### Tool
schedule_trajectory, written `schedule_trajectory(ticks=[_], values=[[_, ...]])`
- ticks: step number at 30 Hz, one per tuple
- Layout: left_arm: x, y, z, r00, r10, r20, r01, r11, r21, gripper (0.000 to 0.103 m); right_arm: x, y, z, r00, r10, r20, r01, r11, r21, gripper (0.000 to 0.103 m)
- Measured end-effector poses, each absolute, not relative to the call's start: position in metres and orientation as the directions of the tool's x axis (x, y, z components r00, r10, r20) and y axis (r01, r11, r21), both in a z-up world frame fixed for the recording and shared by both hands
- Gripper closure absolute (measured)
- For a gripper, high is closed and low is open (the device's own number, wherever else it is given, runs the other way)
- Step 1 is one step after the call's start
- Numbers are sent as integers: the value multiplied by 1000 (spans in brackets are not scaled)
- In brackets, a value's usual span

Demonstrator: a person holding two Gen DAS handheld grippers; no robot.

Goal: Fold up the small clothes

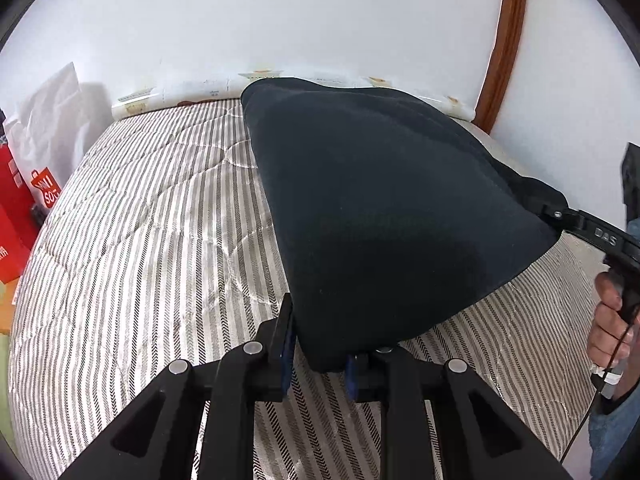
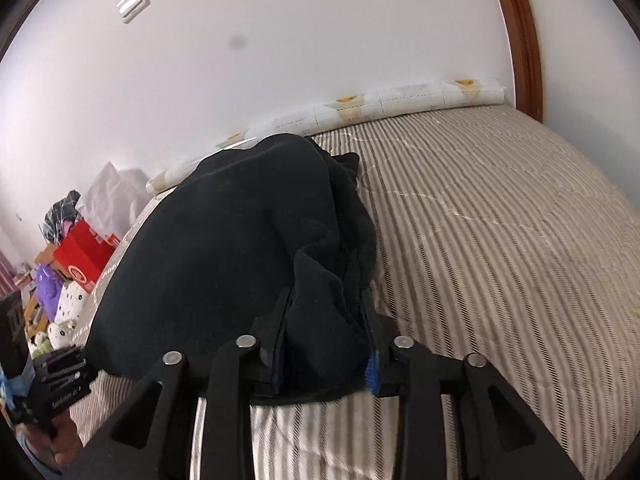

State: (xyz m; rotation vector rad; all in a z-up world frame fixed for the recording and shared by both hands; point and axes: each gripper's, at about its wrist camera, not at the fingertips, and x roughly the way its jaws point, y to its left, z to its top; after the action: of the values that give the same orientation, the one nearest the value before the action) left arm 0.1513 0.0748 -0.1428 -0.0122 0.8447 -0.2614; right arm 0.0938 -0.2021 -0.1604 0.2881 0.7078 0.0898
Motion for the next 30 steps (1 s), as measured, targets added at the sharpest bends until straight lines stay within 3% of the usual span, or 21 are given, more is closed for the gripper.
schedule_trajectory(ticks=[7, 11, 13, 16, 20, 30], values=[[141, 80, -141, 627, -249, -738, 233, 964, -127, 83, 79, -188, -136, 826, 83, -557, 1, 989, 149, 68], [138, 85, -141, 621, -261, -739, 229, 962, -148, 83, 99, -179, -140, 806, 60, -589, 11, 993, 117, 69], [138, 86, -142, 623, -264, -737, 226, 962, -154, 81, 113, -178, -146, 774, 26, -633, 42, 995, 92, 92], [138, 88, -144, 619, -268, -738, 215, 962, -169, 81, 111, -184, -144, 778, 58, -626, 11, 994, 107, 95], [138, 87, -144, 619, -265, -739, 212, 963, -168, 81, 92, -201, -139, 811, 137, -568, -26, 979, 200, 95], [126, 98, -146, 591, -324, -738, 227, 946, -234, 81, 96, -190, -149, 784, 65, -617, 6, 994, 112, 94]])
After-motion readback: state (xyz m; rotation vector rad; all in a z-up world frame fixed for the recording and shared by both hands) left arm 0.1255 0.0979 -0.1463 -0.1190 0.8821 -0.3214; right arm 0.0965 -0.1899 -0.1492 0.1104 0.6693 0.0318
